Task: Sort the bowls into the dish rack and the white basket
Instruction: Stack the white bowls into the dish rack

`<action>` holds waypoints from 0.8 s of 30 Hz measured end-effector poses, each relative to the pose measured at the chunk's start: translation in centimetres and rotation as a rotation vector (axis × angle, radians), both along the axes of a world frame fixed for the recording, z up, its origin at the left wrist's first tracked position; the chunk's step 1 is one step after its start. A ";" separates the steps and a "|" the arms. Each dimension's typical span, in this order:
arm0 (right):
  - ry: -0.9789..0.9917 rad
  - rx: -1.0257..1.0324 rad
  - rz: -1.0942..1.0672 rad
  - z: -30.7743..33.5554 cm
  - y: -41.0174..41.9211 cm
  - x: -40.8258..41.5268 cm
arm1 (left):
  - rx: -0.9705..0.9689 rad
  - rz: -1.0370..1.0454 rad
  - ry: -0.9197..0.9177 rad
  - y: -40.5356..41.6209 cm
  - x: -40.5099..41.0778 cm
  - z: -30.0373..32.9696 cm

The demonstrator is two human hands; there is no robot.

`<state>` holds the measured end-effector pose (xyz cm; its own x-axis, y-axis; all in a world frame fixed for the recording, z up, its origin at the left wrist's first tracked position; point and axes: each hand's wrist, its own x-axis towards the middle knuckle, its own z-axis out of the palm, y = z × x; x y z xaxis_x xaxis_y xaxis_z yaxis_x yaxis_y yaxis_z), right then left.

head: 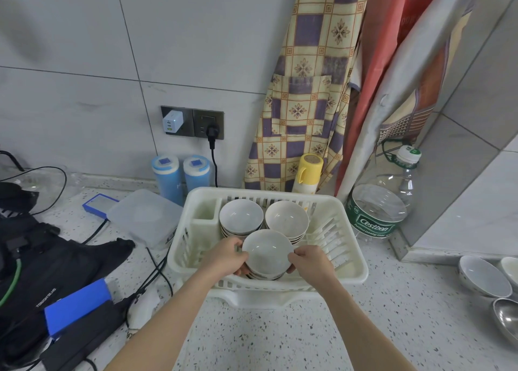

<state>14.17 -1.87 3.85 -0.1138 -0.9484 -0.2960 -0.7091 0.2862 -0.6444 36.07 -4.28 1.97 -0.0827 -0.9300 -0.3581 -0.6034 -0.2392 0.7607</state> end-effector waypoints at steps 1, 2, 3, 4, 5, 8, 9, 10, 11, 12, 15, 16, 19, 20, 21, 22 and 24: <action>0.001 -0.002 -0.005 0.0 0.0 0.0 | -0.011 0.015 -0.012 0.0 0.0 0.0; 0.004 -0.004 -0.007 -0.1 0.0 0.0 | -0.019 0.032 -0.015 0.1 0.0 0.0; 0.007 -0.008 -0.009 -0.1 0.0 0.1 | -0.025 0.042 -0.023 0.1 0.0 0.0; 0.011 -0.012 -0.011 -0.1 0.0 0.1 | -0.030 0.042 -0.037 0.2 0.1 0.0; 0.016 -0.014 -0.013 -0.1 0.0 0.2 | -0.032 0.037 -0.053 0.3 0.1 0.0; 0.034 -0.013 -0.018 -0.1 0.1 0.4 | -0.033 0.026 -0.089 0.4 0.0 0.2; 0.038 -0.014 -0.019 0.0 0.2 0.4 | -0.031 0.024 -0.101 0.4 -0.1 0.2; 0.039 -0.015 -0.020 0.0 0.2 0.5 | -0.027 0.024 -0.106 0.4 -0.1 0.3; 0.039 -0.014 -0.022 0.1 0.2 0.5 | -0.021 0.024 -0.111 0.4 -0.1 0.3; 0.037 -0.013 -0.022 0.1 0.2 0.6 | -0.016 0.023 -0.117 0.4 -0.2 0.4; 0.020 -0.010 -0.014 0.2 0.1 0.6 | -0.014 0.019 -0.133 0.4 -0.3 0.5; 0.014 -0.013 -0.012 0.3 0.2 0.6 | -0.012 0.022 -0.128 0.4 -0.3 0.4; 0.015 -0.018 -0.014 0.2 0.1 0.6 | -0.011 0.034 -0.111 0.3 -0.3 0.3; 0.017 -0.013 -0.018 0.1 0.1 0.6 | -0.020 0.034 -0.111 0.3 -0.3 0.3; 0.019 -0.007 -0.019 0.0 0.0 0.6 | -0.032 0.034 -0.112 0.3 -0.4 0.3; 0.020 -0.003 -0.016 -0.1 0.0 0.6 | -0.042 0.035 -0.109 0.4 -0.4 0.4; 0.019 0.005 -0.013 -0.2 -0.2 0.6 | -0.053 0.036 -0.102 0.4 -0.3 0.4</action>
<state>14.72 -2.02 3.63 -0.1313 -0.9452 -0.2988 -0.7174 0.2986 -0.6295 35.74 -3.87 2.39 -0.0144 -0.9497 -0.3128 -0.6698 -0.2231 0.7082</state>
